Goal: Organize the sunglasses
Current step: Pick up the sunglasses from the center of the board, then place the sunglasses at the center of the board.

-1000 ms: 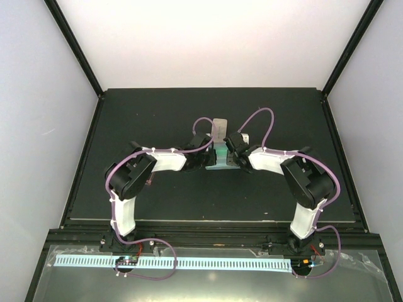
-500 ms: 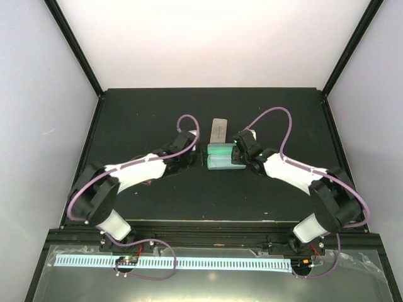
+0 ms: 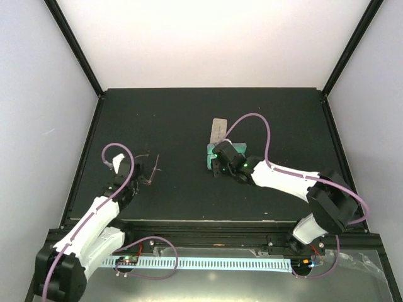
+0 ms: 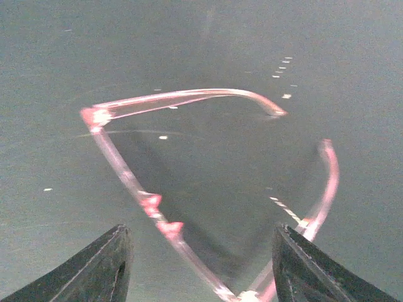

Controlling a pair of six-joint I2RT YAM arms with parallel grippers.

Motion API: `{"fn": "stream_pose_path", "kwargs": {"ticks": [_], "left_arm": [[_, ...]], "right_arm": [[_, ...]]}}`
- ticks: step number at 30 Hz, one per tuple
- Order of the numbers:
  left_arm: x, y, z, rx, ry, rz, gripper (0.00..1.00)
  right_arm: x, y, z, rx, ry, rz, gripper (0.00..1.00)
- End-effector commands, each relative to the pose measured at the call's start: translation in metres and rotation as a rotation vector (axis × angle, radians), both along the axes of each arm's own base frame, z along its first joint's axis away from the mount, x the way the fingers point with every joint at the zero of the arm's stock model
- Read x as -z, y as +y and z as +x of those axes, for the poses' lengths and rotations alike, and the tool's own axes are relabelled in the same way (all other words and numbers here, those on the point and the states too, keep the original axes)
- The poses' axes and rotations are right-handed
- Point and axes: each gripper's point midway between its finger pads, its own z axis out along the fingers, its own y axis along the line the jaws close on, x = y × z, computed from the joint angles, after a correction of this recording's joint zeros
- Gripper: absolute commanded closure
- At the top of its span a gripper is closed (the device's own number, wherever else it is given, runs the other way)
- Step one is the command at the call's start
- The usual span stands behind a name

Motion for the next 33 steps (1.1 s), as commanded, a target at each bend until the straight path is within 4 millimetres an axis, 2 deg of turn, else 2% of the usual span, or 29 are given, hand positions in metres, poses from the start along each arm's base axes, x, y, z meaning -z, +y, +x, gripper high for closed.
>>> {"fn": "stream_pose_path", "kwargs": {"ticks": [1, 6, 12, 14, 17, 20, 23, 27, 31, 33], "left_arm": [[0.019, 0.024, -0.012, -0.066, 0.048, -0.02, 0.41], [0.04, 0.025, -0.001, -0.047, 0.116, -0.087, 0.51], [0.049, 0.027, 0.015, -0.039, 0.161, -0.122, 0.61], [0.055, 0.029, 0.017, -0.044, 0.183, -0.122, 0.68], [0.057, 0.031, 0.019, -0.044, 0.193, -0.123, 0.85], [0.057, 0.033, 0.019, -0.047, 0.195, -0.112, 0.88], [0.051, 0.032, 0.021, -0.033, 0.179, -0.107, 0.97], [0.038, 0.02, 0.028, 0.039, 0.139, -0.138, 0.99], [0.021, -0.012, 0.038, 0.197, 0.075, -0.24, 0.99], [0.02, -0.023, 0.037, 0.245, 0.08, -0.275, 0.98]], "right_arm": [[-0.001, 0.02, -0.003, -0.028, 0.008, 0.001, 0.53], [-0.001, 0.029, -0.008, -0.048, 0.009, 0.0, 0.53], [-0.001, 0.029, -0.012, -0.053, 0.012, -0.004, 0.53], [0.0, 0.028, -0.013, -0.051, 0.012, -0.009, 0.53], [0.002, 0.027, -0.013, -0.048, 0.014, -0.014, 0.54], [0.002, 0.027, -0.013, -0.047, 0.015, -0.013, 0.54], [0.001, 0.028, -0.013, -0.049, 0.015, -0.006, 0.54], [-0.004, 0.029, -0.014, -0.053, 0.01, 0.011, 0.54], [-0.009, 0.03, -0.016, -0.057, 0.006, 0.03, 0.54], [-0.011, 0.03, -0.016, -0.057, 0.006, 0.04, 0.54]]}}
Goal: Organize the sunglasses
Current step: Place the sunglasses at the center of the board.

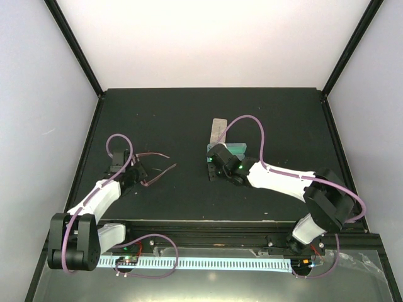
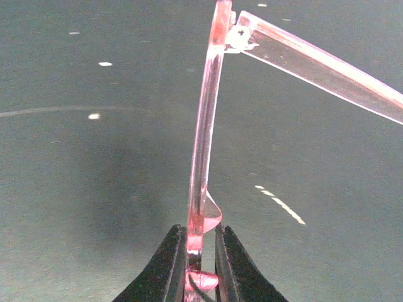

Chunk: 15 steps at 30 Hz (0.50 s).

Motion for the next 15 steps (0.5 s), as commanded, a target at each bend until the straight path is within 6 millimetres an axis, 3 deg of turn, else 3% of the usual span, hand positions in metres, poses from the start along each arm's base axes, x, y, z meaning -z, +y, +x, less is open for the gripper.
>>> {"fn": "stream_pose_path", "kwargs": {"ticks": [1, 11, 15], "left_arm": [[-0.027, -0.034, 0.017, 0.158, -0.087, -0.116, 0.98], [0.011, -0.036, -0.008, 0.177, 0.08, -0.006, 0.94], [0.015, -0.035, -0.007, 0.177, 0.111, 0.024, 0.87]], "right_arm": [[-0.017, 0.006, -0.001, 0.0, -0.021, 0.059, 0.54], [-0.012, 0.006, -0.002, 0.005, -0.007, 0.064, 0.54], [-0.011, 0.006, -0.003, 0.004, -0.005, 0.062, 0.54]]}}
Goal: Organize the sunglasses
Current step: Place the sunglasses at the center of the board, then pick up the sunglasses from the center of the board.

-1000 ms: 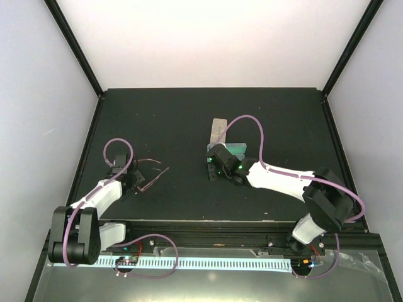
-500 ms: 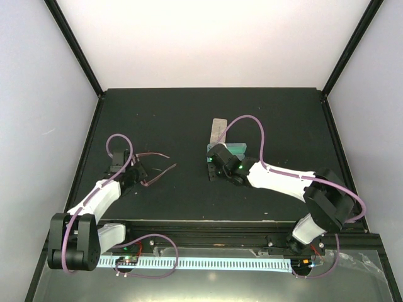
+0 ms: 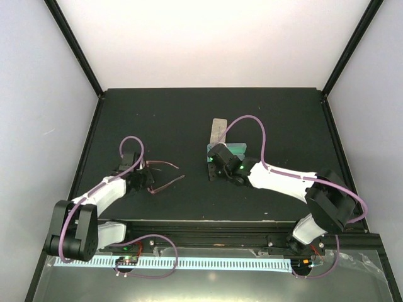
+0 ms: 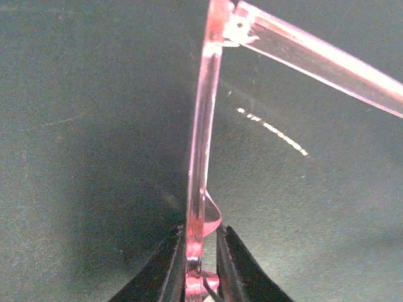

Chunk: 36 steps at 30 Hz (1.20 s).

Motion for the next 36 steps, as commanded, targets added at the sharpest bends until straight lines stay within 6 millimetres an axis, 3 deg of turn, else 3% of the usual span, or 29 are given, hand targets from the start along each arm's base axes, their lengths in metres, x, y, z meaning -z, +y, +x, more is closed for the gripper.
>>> {"fn": "stream_pose_path", "kwargs": {"ticks": [1, 6, 11, 18, 25, 28, 32, 36], "left_arm": [[-0.003, 0.005, 0.006, 0.006, 0.016, 0.065, 0.85], [-0.009, 0.01, 0.013, 0.005, 0.024, 0.106, 0.7], [-0.023, 0.014, 0.02, -0.008, -0.002, 0.131, 0.69], [-0.017, 0.015, 0.02, -0.012, 0.017, 0.134, 0.77], [-0.007, 0.014, 0.019, -0.005, 0.049, 0.131, 0.98], [-0.012, 0.01, 0.022, 0.012, 0.029, 0.117, 0.98], [-0.038, -0.009, 0.03, 0.091, -0.07, 0.059, 0.98], [-0.075, -0.061, 0.033, 0.297, -0.198, -0.092, 0.98]], "right_arm": [[-0.006, 0.004, -0.001, 0.004, -0.01, 0.032, 0.54], [-0.006, 0.004, -0.001, 0.004, -0.011, 0.032, 0.54], [-0.007, 0.002, 0.0, 0.005, -0.016, 0.028, 0.54], [-0.007, 0.002, 0.0, 0.005, -0.016, 0.025, 0.53], [-0.008, 0.002, 0.0, 0.005, -0.017, 0.026, 0.54], [-0.011, 0.002, -0.001, 0.004, -0.02, 0.034, 0.54], [-0.025, 0.004, -0.004, -0.019, -0.032, 0.072, 0.54], [-0.057, 0.01, -0.009, -0.065, -0.076, 0.157, 0.54]]}}
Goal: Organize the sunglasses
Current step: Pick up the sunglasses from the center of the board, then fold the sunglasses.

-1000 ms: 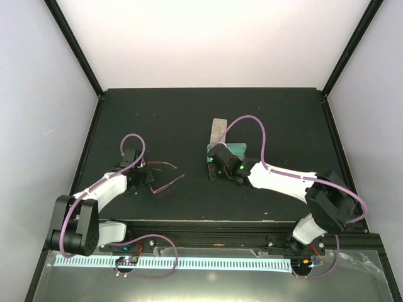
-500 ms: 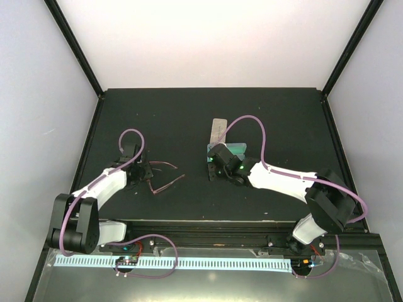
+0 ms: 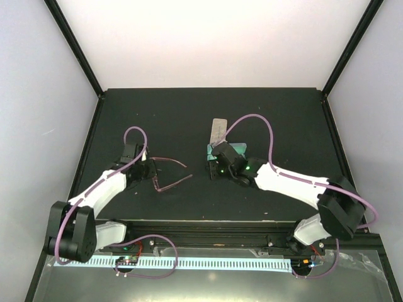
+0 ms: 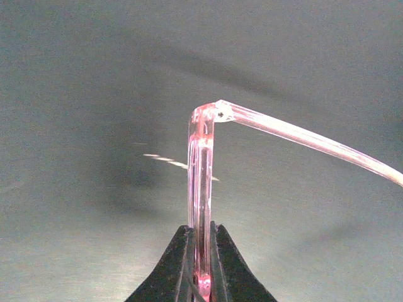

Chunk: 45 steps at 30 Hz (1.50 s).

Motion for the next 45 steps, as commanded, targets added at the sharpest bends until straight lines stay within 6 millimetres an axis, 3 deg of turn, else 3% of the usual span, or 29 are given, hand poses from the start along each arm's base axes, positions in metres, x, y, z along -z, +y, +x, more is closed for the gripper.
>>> {"fn": "stream_pose_path", "kwargs": {"ticks": [1, 5, 7, 10, 14, 18, 25, 32, 38, 45], "left_arm": [[-0.057, -0.066, 0.011, 0.28, -0.176, -0.196, 0.98], [-0.088, -0.119, 0.003, 0.488, -0.26, -0.284, 0.98], [-0.099, -0.142, -0.002, 0.57, -0.293, -0.302, 0.98], [-0.11, -0.165, -0.009, 0.653, -0.333, -0.342, 0.98], [-0.121, -0.184, -0.019, 0.731, -0.379, -0.383, 0.98], [-0.124, -0.19, -0.024, 0.756, -0.395, -0.395, 0.98], [-0.129, -0.195, -0.027, 0.776, -0.4, -0.427, 0.98], [-0.137, -0.203, -0.037, 0.833, -0.407, -0.485, 0.98], [-0.134, -0.202, -0.037, 0.821, -0.4, -0.488, 0.98], [-0.143, -0.204, -0.042, 0.843, -0.421, -0.513, 0.98]], "right_arm": [[-0.048, 0.01, -0.007, -0.06, -0.074, 0.131, 0.54], [-0.087, 0.015, -0.01, -0.099, -0.13, 0.211, 0.56], [-0.097, 0.01, -0.006, -0.075, -0.15, 0.193, 0.57], [-0.094, -0.003, 0.006, -0.003, -0.16, 0.096, 0.6], [-0.076, -0.005, 0.009, 0.007, -0.119, 0.017, 0.7], [-0.071, 0.007, 0.0, -0.063, -0.083, 0.054, 0.81], [-0.072, 0.035, -0.021, -0.236, -0.045, 0.157, 0.83], [-0.065, 0.033, -0.015, -0.213, -0.041, 0.127, 0.83], [-0.091, 0.018, -0.015, -0.173, -0.136, 0.176, 0.81], [-0.068, 0.028, -0.011, -0.196, -0.073, 0.108, 0.83]]}}
